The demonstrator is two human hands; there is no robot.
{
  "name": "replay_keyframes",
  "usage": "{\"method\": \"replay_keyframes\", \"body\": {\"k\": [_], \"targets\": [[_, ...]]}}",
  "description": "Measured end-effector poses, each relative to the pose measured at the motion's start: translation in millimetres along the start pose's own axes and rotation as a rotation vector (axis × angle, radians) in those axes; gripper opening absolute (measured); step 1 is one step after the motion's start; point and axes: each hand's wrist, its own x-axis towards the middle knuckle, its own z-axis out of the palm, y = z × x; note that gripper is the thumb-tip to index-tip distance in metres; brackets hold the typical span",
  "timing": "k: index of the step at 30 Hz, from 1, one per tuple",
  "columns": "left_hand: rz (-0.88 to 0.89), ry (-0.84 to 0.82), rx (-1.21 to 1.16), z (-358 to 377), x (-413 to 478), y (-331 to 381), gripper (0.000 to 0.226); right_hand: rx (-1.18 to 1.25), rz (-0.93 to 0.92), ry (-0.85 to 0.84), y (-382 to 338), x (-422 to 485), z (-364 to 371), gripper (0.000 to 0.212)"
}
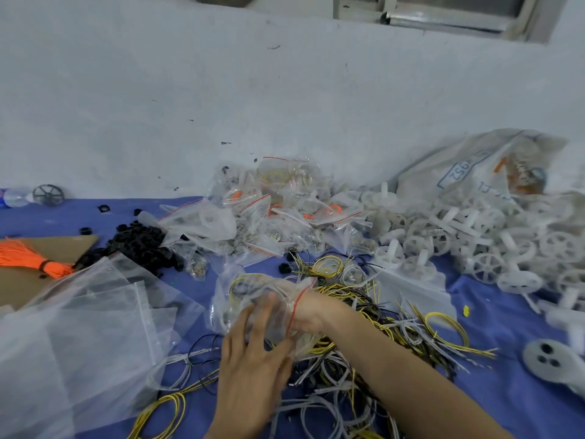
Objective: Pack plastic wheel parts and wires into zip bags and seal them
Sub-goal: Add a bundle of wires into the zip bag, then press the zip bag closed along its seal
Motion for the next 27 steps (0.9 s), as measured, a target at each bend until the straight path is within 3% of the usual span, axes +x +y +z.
{"method": "replay_keyframes", "body": {"k": [1,2,5,9,11,15,18,24,27], "targets": [[0.031,-0.013,-0.008,-3.1,0.1,-0.3,0.044,0.219,-0.016,-0.054,2.3,0.7,1.9,0.02],[0.055,-0.023,-0.033,-7.0,0.1,-2.6,0.046,0.29,-0.04,-0.043,4.1,-0.1,-1.1,0.021],[-0.011,0.018,-0.165,-26.3,11.1,-15.6,0.045,0.244,-0.109,0.045,8.8,-15.3,-24.2,0.022],[-0.029,0.14,-0.209,-53.8,43.9,-33.7,0.014,0.06,-0.357,0.596,0.0,-27.5,-71.3,0.02],[-0.02,0.121,-0.182,-62.9,54.0,-35.7,0.012,-0.105,-0.349,0.733,-5.2,-19.9,-86.5,0.024],[0.05,0.075,-0.168,-71.0,56.1,-31.8,0.007,-0.082,-0.17,0.398,8.1,0.4,-86.5,0.049],[0.064,0.033,-0.18,-73.2,55.3,-33.6,0.011,-0.037,-0.282,0.252,14.8,9.5,-80.5,0.054],[0.065,-0.021,-0.168,-83.2,61.8,-53.9,0.017,-0.217,-0.546,0.374,-4.5,18.5,-66.2,0.045],[0.076,-0.039,-0.206,-85.5,64.3,-71.4,0.019,-0.529,-0.629,0.447,-10.6,19.9,-66.9,0.036]]}}
